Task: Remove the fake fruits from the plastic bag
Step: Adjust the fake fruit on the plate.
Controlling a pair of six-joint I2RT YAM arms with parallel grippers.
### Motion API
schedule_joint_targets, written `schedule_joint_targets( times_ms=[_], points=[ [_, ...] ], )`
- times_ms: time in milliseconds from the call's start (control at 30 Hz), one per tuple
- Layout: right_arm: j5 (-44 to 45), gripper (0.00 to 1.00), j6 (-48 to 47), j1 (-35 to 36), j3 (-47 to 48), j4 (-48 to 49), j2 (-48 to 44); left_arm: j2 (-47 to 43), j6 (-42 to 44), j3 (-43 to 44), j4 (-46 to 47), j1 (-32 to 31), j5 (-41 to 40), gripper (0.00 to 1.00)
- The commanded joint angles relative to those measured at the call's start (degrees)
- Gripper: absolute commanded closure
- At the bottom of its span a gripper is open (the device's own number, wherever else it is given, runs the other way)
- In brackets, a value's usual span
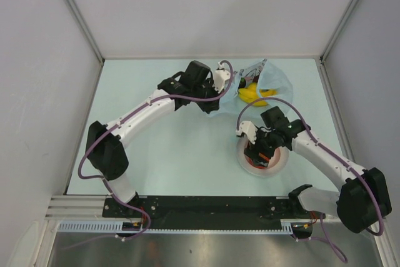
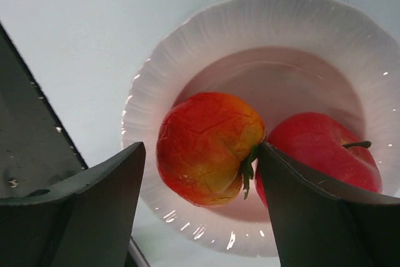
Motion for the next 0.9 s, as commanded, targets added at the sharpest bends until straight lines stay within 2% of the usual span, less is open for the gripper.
schedule_joint_targets(
  times_ms=[0,33,100,133,167,267,400,567,867],
  points=[
    [7.60,0.23,-2.38,1.38,-1.82,4.00,-1.56,-2.72,1.37,-0.45,0.72,-0.05,-0.36,1.00],
    [8.23,0.23,-2.47,1.55,-2.87,4.44,-1.56,-2.63,1.37,-0.45,0.81,-0.14,-0.36,1.00],
    [10.08,0.32,-2.65,1.73,-3.93,5.23,-1.65,-2.28,1.28,-0.37,0.98,-0.14,-0.19,1.00],
    [10.17,0.39,-2.73,1.82,-4.20,5.75,-1.65,-2.02,1.11,-0.28,0.98,-0.05,-0.10,1.00],
    [10.26,0.51,-2.47,1.99,-4.20,6.19,-1.91,-1.84,1.02,-0.10,0.98,-0.05,-0.01,1.00],
    [11.04,0.60,-1.33,3.83,-4.03,8.92,-4.10,-1.49,0.76,0.34,0.81,-0.05,0.43,1.00],
    [10.87,0.63,-1.50,7.87,-4.02,13.13,-7.54,-1.23,0.58,0.25,0.63,-0.14,0.87,1.00],
    [12.45,0.61,-2.03,11.31,-5.16,15.77,-6.66,-0.96,0.41,0.42,0.63,-0.05,1.31,1.00],
    [15.97,0.45,-4.40,12.01,-7.36,16.92,-5.43,-1.14,0.49,-0.10,0.81,-0.05,1.13,1.00]
  ],
)
